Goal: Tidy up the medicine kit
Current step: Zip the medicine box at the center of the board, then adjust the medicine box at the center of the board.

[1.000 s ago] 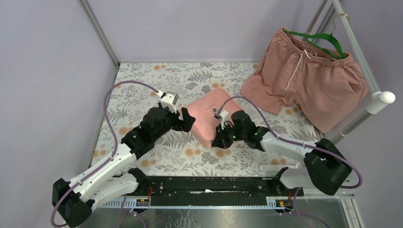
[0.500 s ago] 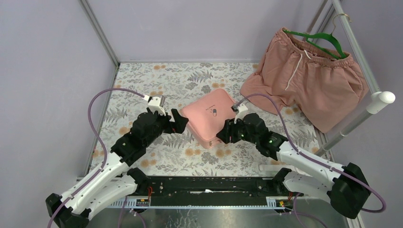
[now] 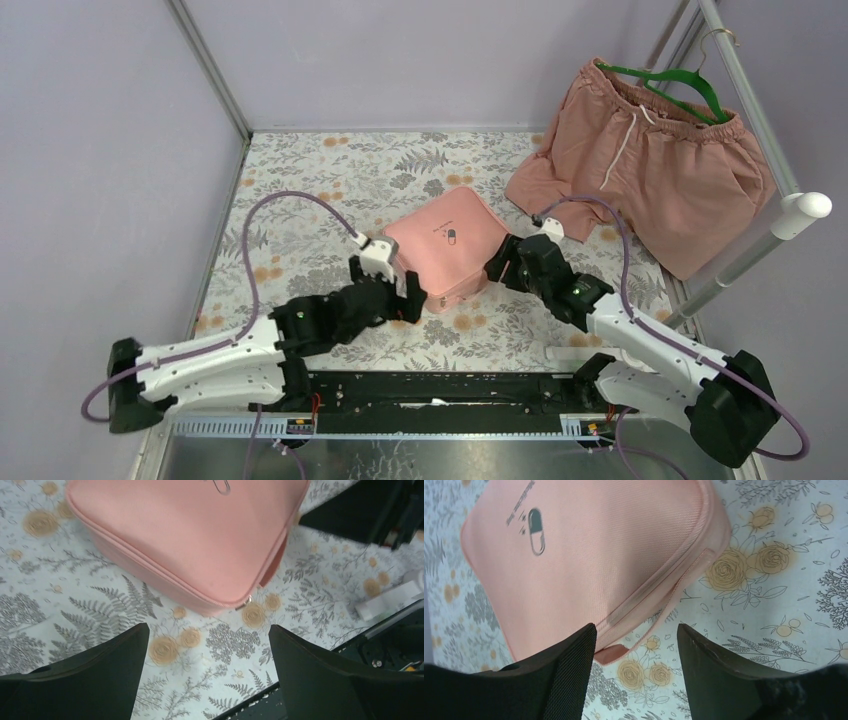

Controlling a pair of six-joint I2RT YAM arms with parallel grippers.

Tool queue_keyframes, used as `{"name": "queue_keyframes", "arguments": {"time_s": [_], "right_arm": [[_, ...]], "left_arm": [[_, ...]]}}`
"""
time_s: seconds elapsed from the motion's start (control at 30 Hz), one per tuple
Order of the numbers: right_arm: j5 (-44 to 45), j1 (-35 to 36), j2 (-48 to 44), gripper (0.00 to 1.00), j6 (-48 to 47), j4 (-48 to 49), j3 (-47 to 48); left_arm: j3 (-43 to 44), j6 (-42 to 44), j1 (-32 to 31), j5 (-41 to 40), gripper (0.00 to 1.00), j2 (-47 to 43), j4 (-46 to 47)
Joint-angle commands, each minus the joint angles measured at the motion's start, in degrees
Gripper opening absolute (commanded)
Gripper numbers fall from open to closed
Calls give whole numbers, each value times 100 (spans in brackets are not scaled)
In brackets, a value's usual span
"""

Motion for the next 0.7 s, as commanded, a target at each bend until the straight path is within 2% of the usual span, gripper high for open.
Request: {"name": "queue_keyframes", "arguments": {"time_s": [0.0,0.1,0.23,0.47,0.67], "right_arm": [[156,-280,266,68,818,20,332],[14,-393,427,68,853,214,429],[-117,-474,646,65,843,332,573],[-329,-497,831,61,810,419,593],[-424,-520,863,60,791,476,527]], "left_arm": [[141,-1229,-1055,-1853,97,544,-353],[384,-1785,-1638,-2366,97,1360,-417],[900,-2321,-1895,-2758,97,2389,-713],[1632,-3349,-1981,-3076,87,3684,-1521],[1886,-3770,-1988,-3108,83,4351,-1877]]}}
